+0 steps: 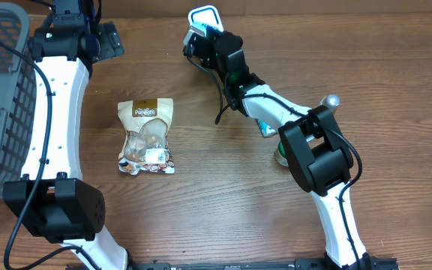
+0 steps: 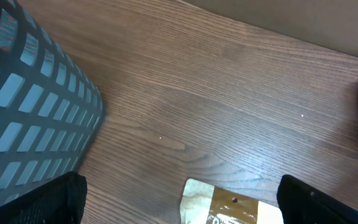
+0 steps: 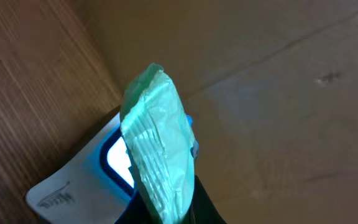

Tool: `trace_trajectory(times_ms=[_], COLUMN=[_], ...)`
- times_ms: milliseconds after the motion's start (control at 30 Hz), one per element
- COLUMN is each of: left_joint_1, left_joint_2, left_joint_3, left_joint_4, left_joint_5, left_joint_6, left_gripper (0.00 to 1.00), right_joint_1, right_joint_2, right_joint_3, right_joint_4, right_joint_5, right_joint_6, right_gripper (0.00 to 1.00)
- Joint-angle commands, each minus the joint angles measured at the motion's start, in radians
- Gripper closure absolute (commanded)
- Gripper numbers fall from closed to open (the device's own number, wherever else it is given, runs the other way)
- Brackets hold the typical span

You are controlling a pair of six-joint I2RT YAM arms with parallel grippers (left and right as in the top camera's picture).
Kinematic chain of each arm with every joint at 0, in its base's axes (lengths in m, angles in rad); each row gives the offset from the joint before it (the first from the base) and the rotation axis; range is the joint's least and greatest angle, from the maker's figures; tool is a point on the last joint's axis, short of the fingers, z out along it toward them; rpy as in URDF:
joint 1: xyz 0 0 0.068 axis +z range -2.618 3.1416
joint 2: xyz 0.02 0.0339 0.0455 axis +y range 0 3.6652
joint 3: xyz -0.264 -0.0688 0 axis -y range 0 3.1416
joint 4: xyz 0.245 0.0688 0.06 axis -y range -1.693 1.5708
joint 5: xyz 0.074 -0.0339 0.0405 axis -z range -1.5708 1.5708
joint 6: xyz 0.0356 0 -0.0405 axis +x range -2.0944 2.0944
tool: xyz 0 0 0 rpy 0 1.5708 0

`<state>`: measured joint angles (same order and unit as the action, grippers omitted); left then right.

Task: Scan the item barcode
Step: 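Lift the wipes pack with the right gripper up to the white scanner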

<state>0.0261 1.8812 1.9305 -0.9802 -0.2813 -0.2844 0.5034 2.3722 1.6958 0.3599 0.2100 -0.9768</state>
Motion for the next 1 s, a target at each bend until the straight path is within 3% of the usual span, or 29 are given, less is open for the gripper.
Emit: trace_trajectory(times_ms=[0,333,467,767,967], left_joint_1=[-0.007,-0.007,-0.007,-0.007,-0.007], left_joint_2=[0.012,0.012,0.012,0.012,0.012], left_joint_3=[0.001,0.001,0.001,0.001,0.001], left_joint_4=[-0.003,-0.003,-0.003,-0.003,-0.003], left_joint_5=[-0.013,-0.013,-0.013,-0.013,-0.013], left_joint_6=[0.000,0.000,0.000,0.000,0.000], left_gripper=[0.00,0.00,0.00,0.00,0.01], right_joint_1=[-0.009,0.002,0.001,-0.027,-0.053], right_joint_2=[0.015,-0.007,-0.087,-0.397,-0.487], right_joint_3=[0.021,0.021,0.021,0.021,0.021], right_joint_4=[-0.010,0.109,0.106,-0.434,-0.899], right_joint_5=[-0.010,-0.009,-0.011,-0.218,-0.532], right_joint_6=[0.000,0.018,0.137,0.538,0.691], right_gripper=[0.96,0.96,0.96,0.96,0.96])
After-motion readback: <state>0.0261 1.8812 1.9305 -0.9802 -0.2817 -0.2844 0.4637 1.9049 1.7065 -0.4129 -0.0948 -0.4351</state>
